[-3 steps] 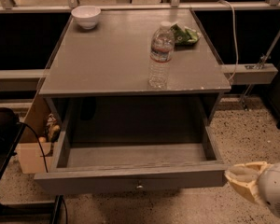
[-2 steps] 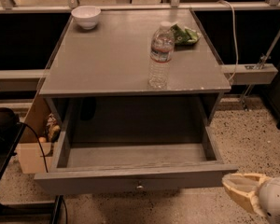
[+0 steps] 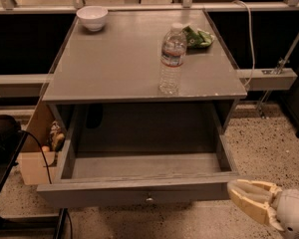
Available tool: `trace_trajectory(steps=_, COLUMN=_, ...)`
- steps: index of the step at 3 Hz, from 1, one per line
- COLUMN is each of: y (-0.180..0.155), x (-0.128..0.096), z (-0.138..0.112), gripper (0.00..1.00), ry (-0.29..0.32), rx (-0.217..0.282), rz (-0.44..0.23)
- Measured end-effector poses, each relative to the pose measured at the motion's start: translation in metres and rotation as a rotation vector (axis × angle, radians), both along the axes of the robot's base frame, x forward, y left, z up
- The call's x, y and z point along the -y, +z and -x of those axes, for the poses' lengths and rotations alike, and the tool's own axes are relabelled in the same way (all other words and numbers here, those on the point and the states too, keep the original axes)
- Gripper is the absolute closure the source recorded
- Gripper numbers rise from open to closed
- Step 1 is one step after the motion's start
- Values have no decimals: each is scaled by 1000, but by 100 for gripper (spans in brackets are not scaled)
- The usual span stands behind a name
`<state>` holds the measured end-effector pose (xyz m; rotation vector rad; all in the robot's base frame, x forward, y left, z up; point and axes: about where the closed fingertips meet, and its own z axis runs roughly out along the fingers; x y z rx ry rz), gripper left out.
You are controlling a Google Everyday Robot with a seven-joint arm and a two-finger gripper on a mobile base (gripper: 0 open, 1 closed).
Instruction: Close top drawer
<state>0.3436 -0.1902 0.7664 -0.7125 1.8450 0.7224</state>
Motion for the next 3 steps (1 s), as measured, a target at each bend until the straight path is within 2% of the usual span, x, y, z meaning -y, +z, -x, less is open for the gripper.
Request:
trace_trajectory(steps=1, y=-2, x=-1, z=1, gripper=100, ry=-2, rx=4, rz=6)
trace_trajectory(steps=2, y=-17, x=-7, z=12, gripper=100, ry=-23, rx=40, rz=55)
trace_trajectory(steps=3, y=-34, x=-14, z=22, gripper=100, ry=-83, rx=74, rz=85)
